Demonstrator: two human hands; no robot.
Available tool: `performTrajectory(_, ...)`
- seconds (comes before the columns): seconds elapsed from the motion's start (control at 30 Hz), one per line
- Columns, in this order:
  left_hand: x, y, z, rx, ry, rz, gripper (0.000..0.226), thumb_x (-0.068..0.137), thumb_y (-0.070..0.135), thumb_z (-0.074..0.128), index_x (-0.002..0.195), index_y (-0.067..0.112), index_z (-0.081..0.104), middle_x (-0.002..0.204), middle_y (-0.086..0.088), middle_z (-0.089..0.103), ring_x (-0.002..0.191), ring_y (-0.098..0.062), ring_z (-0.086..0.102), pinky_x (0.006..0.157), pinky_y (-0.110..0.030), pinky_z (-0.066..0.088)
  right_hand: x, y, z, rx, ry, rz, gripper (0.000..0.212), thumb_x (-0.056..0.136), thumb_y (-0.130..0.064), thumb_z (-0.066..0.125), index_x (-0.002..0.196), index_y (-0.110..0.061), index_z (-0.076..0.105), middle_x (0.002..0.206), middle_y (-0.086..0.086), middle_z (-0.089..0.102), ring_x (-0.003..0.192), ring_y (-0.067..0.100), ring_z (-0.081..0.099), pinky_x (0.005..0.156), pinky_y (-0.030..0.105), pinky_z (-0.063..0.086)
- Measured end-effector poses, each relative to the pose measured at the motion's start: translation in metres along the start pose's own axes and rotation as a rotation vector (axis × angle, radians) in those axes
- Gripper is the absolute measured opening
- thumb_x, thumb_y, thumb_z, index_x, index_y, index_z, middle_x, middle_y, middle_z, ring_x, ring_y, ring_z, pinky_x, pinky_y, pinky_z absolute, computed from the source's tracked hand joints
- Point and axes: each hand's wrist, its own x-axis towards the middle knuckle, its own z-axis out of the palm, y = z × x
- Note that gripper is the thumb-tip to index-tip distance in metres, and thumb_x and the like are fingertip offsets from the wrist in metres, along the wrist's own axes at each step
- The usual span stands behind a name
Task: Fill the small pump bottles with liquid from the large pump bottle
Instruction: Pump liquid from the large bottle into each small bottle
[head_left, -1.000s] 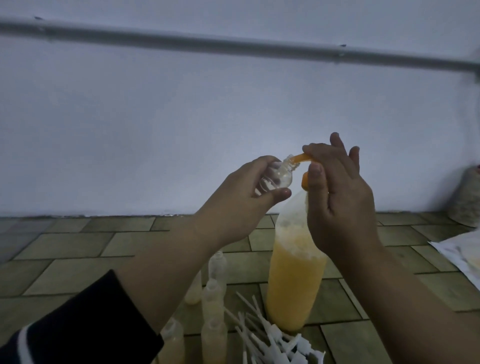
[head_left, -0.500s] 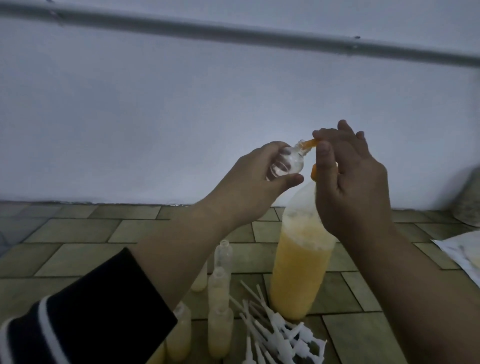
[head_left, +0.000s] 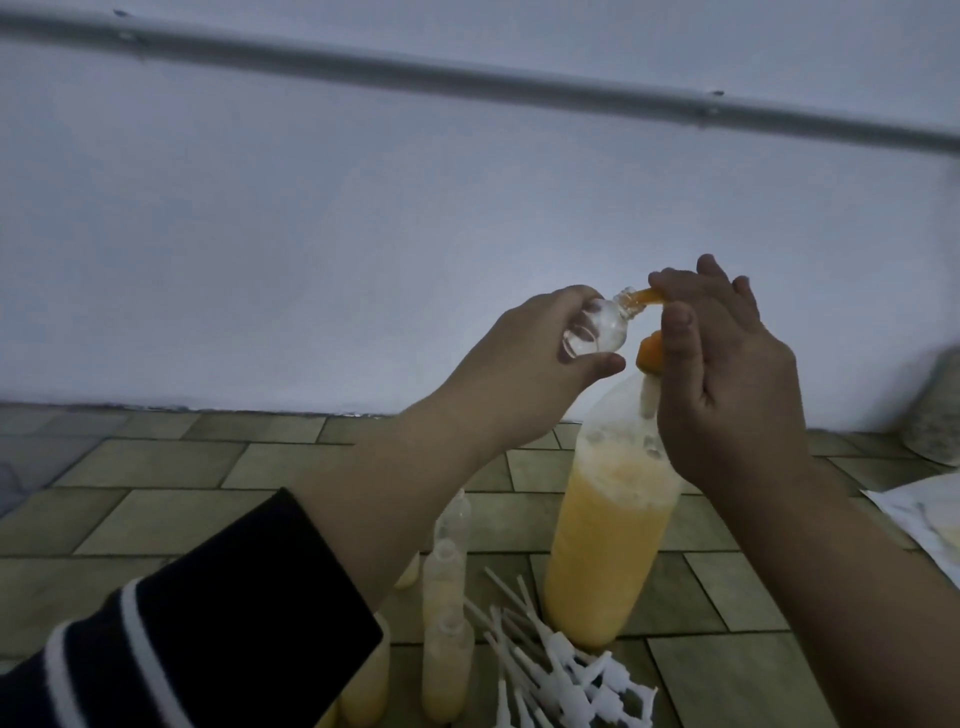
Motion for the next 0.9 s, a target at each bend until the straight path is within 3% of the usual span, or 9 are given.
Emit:
performTrajectory(0.13, -0.003, -0.004, 0.006, 0.018, -0.040, -0.014, 0.045, 0.088, 0.033, 0.062, 0.129, 0.024, 0.047, 0.125, 0.007, 0.054, 0.096, -0.009, 0.052, 0.077, -0.015, 0.040, -0.011, 0.003, 0.004, 0.038, 0.017, 0.034, 0.053, 0.099, -0.036, 0.020, 0.124, -0.009, 0.057, 0.127, 0.005, 0.059, 0.134, 0.015, 0.037, 0.115, 0.027, 0.019)
performTrajectory(0.27, -0.003, -0.003, 0.000, 0.023, -0.017, -0.031, 0.044, 0.086, 0.032, 0.064, 0.127, 0.024, 0.049, 0.121, 0.008, 0.056, 0.093, -0.009, 0.051, 0.076, -0.017, 0.040, -0.004, -0.002, -0.002, 0.023, -0.046, 0.006, 0.058, 0.097, -0.041, 0.016, 0.123, -0.011, 0.058, 0.127, 0.003, 0.059, 0.128, 0.003, 0.030, 0.111, 0.019, 0.015)
performTrajectory(0.47, 0.000, 0.004, -0.005, 0.047, 0.014, 0.011, 0.042, 0.086, 0.031, 0.065, 0.125, 0.025, 0.050, 0.113, 0.012, 0.055, 0.091, -0.007, 0.050, 0.074, -0.012, 0.038, 0.003, 0.000, -0.003, 0.029, 0.050, -0.029, 0.052, 0.099, -0.035, 0.021, 0.119, -0.006, 0.060, 0.121, 0.007, 0.062, 0.130, 0.019, 0.043, 0.112, 0.023, 0.020)
performTrajectory(0.67, -0.005, -0.001, 0.004, 0.028, -0.037, -0.034, 0.042, 0.086, 0.030, 0.064, 0.126, 0.024, 0.050, 0.123, 0.006, 0.056, 0.098, -0.010, 0.055, 0.079, -0.018, 0.042, -0.009, 0.007, 0.014, 0.059, 0.076, 0.008, 0.049, 0.099, -0.031, 0.024, 0.118, -0.005, 0.061, 0.121, 0.009, 0.063, 0.130, 0.021, 0.045, 0.113, 0.030, 0.024)
performTrajectory(0.9, 0.001, 0.005, -0.003, 0.022, 0.021, -0.014, 0.042, 0.086, 0.031, 0.065, 0.125, 0.023, 0.052, 0.116, 0.008, 0.057, 0.092, -0.009, 0.051, 0.078, -0.019, 0.038, 0.008, 0.000, -0.002, -0.026, 0.025, -0.039, 0.059, 0.098, -0.040, 0.018, 0.120, -0.007, 0.061, 0.124, 0.008, 0.061, 0.131, 0.021, 0.043, 0.111, 0.026, 0.020)
